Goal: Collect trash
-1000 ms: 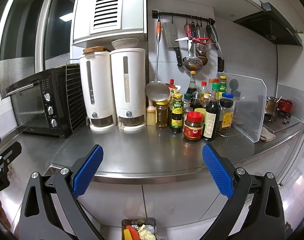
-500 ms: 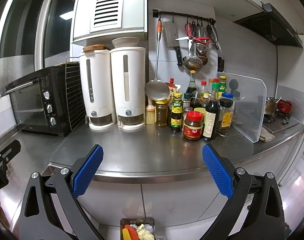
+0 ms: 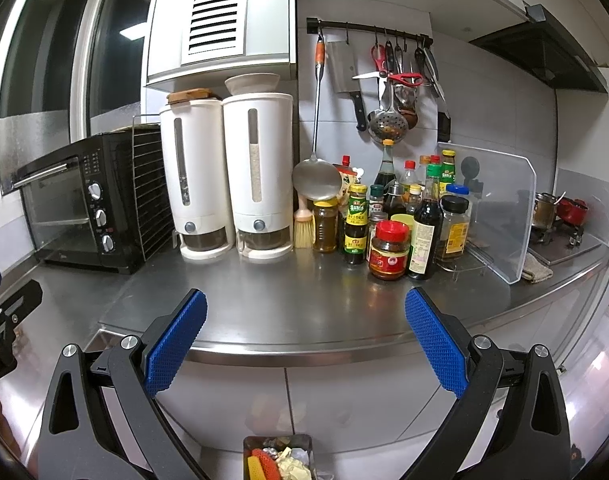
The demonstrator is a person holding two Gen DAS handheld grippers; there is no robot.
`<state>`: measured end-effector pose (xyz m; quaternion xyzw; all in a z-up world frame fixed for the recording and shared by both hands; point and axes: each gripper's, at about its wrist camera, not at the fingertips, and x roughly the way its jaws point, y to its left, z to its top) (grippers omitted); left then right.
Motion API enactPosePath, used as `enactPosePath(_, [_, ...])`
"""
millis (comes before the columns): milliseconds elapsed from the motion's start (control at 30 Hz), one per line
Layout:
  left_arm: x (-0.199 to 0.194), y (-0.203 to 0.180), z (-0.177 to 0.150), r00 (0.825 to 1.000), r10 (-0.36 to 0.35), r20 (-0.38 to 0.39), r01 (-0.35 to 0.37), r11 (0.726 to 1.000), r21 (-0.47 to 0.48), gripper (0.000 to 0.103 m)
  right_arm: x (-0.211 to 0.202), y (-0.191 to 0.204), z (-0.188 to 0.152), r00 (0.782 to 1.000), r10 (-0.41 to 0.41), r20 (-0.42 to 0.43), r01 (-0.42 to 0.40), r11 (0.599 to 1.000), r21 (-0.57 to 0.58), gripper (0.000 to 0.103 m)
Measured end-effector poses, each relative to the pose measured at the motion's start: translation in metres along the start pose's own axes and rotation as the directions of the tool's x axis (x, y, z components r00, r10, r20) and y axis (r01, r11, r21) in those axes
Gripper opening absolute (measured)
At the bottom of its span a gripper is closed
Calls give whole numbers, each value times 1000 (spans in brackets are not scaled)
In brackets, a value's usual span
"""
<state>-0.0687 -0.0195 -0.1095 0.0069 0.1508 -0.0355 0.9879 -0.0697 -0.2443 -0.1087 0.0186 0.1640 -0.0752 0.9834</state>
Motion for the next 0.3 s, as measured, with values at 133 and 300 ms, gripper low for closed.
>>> enactPosePath(133, [1,-1,0,1000,-5,-5,5,1000,2,95,0,1,0,1000,3,-2,-3,1000,-1,100])
enactPosePath(300, [0,-2,0,1000,-2,1,2,1000,11,95,-2,3,1,1000,-1,2,1,1000,-2,100])
